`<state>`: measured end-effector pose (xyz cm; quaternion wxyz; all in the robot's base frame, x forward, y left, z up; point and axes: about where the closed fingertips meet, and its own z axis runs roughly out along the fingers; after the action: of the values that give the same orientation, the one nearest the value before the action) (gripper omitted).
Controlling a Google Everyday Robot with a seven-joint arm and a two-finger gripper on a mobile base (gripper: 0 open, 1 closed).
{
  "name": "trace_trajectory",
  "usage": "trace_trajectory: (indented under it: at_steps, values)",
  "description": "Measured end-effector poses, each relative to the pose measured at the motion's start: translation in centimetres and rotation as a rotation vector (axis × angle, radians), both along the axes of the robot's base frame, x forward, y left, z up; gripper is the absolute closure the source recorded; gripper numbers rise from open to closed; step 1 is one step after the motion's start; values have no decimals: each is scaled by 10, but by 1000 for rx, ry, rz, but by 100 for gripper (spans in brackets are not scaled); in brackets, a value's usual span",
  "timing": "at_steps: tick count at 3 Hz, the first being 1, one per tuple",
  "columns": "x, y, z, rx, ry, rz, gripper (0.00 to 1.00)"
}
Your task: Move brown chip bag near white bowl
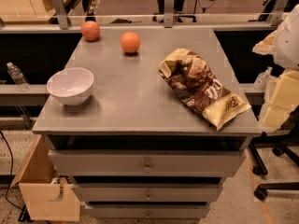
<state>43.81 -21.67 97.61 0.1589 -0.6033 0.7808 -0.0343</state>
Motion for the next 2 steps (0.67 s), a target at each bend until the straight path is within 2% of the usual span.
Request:
trace_trajectory:
  at_steps: [1,2]
  values:
    - [0,0,0,0,0,0,0]
    - [31,13,-4,36,12,1,0]
